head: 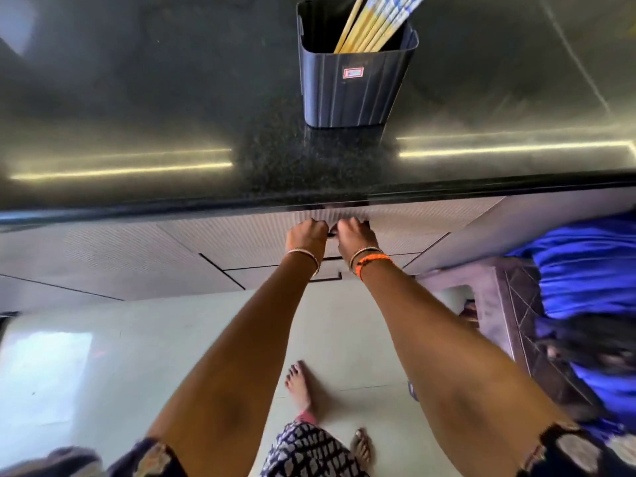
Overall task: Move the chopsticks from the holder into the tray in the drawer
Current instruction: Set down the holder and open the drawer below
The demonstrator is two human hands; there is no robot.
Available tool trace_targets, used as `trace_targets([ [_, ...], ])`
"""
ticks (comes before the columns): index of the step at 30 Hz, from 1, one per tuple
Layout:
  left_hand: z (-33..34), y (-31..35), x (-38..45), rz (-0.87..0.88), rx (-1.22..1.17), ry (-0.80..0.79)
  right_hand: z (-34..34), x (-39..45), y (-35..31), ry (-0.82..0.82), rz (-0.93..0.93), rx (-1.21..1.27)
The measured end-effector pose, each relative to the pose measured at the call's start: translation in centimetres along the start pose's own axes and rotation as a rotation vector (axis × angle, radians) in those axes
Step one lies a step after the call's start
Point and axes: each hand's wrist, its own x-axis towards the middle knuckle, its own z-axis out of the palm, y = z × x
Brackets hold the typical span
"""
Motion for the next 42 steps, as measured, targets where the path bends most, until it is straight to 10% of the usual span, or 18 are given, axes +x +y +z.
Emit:
trace_targets([
  [11, 2.7, 1.1, -6.9, -0.011, -0.107, 0.059, 1.7, -6.6, 0.5, 0.002, -0.064, -0.069],
  [14, 2.4, 1.2, -10.6, 0.197, -0.233, 0.337, 1.6, -9.3, 1.0, 0.081, -0.169, -0.106],
  [17, 0.8, 0.9, -13.7, 0.349, -0.231, 0.662, 0.2, -12.9, 2.3, 0.496, -0.471, 0.037],
  [20, -0.9, 0.6, -14.0, 0.182, -0.276, 0.352, -2.0, -14.1, 3.7, 0.519, -0.470, 0.146],
  [23, -1.9, 1.2, -14.1, 0.068, -0.293, -0.009, -2.9, -13.4, 4.4, 0.077, -0.261, 0.105],
  [42, 1.5, 4.7, -30.0, 0.109, -0.220, -0.408, -0.4, -27.2, 3.5, -0.586, -0.229, 0.066],
])
